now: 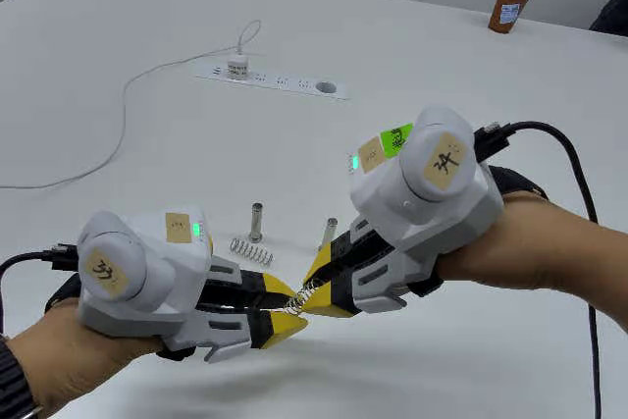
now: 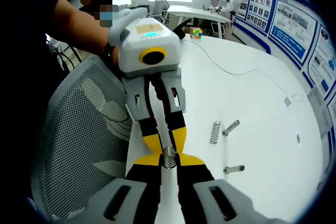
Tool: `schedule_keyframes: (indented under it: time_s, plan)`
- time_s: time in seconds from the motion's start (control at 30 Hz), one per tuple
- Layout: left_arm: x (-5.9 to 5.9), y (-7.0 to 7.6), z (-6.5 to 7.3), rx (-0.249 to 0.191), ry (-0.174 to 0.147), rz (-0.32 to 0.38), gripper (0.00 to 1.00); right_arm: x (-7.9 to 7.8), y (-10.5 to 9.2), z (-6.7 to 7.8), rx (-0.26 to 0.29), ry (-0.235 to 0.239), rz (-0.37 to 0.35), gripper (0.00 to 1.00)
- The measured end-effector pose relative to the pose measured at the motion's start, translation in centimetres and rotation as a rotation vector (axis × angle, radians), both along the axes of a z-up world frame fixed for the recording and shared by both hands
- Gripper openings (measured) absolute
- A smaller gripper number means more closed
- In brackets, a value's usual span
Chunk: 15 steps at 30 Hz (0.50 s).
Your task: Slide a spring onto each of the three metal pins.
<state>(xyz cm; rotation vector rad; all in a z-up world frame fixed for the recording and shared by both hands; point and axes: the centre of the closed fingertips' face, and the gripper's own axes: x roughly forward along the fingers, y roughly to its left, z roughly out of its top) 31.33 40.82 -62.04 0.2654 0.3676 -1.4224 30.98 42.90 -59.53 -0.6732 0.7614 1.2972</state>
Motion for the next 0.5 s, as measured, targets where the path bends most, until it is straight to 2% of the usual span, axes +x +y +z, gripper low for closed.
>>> schedule_keyframes:
  time_s: [0.2, 0.5]
  plan:
    - [0.04, 0.07, 0.03, -0.002, 0.011, 0.012, 0.14, 0.23, -0.21, -0.02, -0.013, 0.002, -0.002, 0.12]
    - [0.44, 0.93, 0.14, -0.018, 0.021, 0.059, 0.21, 1.02, -1.02, 0.28, -0.042, -0.008, -0.017, 0.12]
